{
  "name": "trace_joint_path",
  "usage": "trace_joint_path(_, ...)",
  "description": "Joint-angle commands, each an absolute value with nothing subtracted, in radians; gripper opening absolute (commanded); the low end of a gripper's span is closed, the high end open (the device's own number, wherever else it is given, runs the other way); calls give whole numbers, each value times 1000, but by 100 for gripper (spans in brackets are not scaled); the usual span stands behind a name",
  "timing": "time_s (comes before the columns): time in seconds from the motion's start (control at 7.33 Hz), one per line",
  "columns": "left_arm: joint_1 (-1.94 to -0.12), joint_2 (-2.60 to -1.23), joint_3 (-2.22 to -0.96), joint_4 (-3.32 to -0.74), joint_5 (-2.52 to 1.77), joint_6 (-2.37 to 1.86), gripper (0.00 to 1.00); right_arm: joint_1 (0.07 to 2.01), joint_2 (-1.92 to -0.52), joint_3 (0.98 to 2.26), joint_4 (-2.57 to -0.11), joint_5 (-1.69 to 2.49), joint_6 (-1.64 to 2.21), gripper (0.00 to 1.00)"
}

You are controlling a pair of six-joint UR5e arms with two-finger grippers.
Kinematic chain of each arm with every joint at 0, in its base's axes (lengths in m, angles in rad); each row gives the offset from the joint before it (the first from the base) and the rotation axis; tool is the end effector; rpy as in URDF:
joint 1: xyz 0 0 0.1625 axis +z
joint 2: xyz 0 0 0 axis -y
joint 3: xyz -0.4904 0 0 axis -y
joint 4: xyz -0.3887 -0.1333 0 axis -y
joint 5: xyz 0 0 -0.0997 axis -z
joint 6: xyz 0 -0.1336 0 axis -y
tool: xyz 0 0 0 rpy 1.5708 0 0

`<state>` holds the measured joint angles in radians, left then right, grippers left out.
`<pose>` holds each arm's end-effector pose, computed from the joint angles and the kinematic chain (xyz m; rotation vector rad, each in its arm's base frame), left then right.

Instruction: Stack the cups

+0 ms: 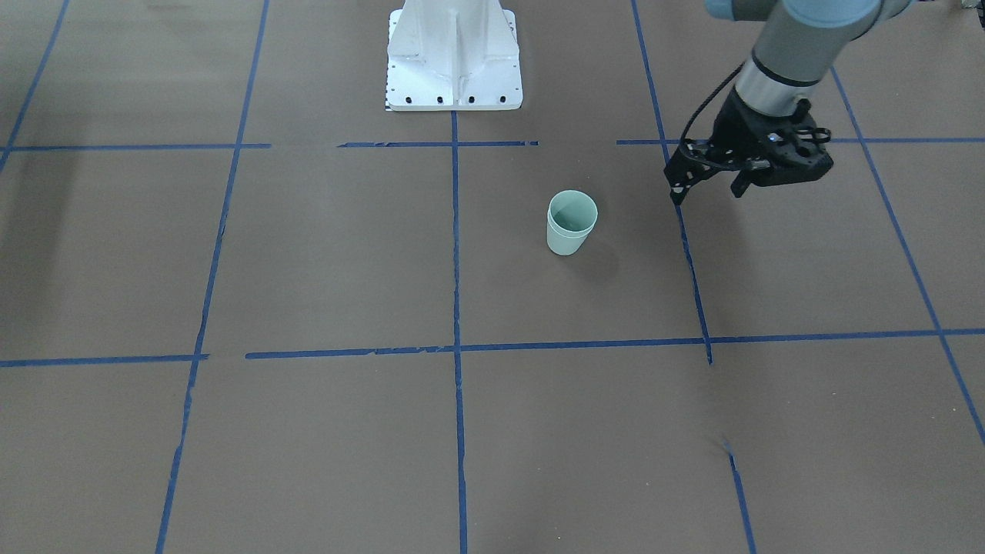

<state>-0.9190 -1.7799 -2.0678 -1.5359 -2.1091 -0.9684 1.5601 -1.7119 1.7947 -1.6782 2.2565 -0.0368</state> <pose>0.2803 -0.4742 0.4178 0.0763 0.8305 -0.1175 0.0443 -0.4160 0.7217 -0.0147 -0.6860 -0.0372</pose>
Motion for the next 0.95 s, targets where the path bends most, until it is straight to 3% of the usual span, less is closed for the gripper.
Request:
trace_joint_path(0.0,-1166,-1590,-2048,-1537,-2225,-447,100,1559,-1712,1795,-1678,2256,-37,100)
trace_joint_path(0.27,-1407,-1478,-1920,-1536,-2272,-61,100,1560,-1712,1795,-1678,2256,-37,100)
trace_joint_path(0.55,-1554,-1451,-1775,-1536,-2298,151,100,1560,-1712,1795,-1678,2256,-37,100)
trace_joint_path(0.82,-1650,-1411,-1749,-1534,-2306,285,100,1560,-1712,1795,-1678,2256,-37,100)
